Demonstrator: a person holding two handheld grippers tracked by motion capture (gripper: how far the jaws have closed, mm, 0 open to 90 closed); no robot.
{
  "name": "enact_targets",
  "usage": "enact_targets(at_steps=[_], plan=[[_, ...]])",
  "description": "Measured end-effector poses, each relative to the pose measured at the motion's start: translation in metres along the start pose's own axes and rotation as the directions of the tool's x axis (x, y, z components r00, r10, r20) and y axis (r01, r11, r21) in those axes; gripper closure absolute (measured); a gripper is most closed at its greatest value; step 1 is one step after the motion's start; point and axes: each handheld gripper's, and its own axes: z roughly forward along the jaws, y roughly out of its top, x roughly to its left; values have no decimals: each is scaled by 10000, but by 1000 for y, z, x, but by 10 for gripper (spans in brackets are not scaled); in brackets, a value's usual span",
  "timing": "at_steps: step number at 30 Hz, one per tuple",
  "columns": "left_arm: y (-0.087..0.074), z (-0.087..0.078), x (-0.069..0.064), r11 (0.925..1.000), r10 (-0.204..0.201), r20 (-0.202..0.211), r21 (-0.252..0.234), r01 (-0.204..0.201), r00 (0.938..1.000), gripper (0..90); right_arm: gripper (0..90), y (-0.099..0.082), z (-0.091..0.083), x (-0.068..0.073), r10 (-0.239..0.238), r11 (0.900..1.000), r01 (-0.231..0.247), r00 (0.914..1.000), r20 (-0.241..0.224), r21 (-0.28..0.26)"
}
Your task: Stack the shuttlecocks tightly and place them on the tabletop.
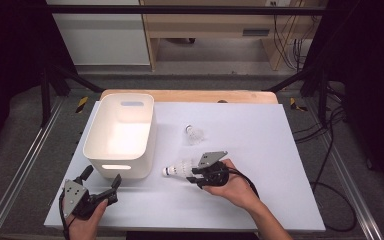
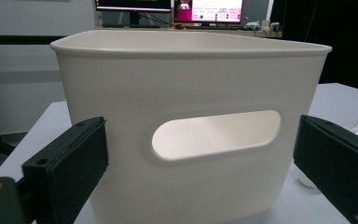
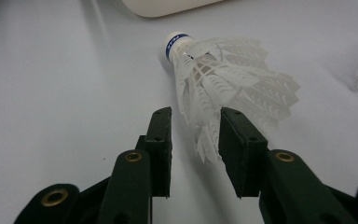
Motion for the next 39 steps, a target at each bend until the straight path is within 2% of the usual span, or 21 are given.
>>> enact_targets(at_steps=[13, 24, 32, 36, 39], plan=[[0, 0, 0, 10000, -10, 6, -8, 10, 10000, 31, 558, -8, -6, -2, 351, 9994, -351, 9992, 165, -15], [0, 0, 0, 10000, -25, 11, -38, 25, 10000, 30, 488, -18, -26, -11, 891, 9956, -870, 9942, 606, -354], [0, 0, 0, 10000, 16, 28, -36, -16, 10000, 29, 374, -21, -35, -19, 1485, 9870, -1401, 9823, 1140, -784], [0, 0, 0, 10000, -10, 17, -41, 10, 10000, 29, 321, -19, -33, -22, 1860, 9801, -1736, 9727, 1387, -965], [0, 0, 0, 10000, -4, 20, -35, 4, 10000, 29, 282, -17, -30, -25, 2261, 9708, -2093, 9616, 1555, -1169]])
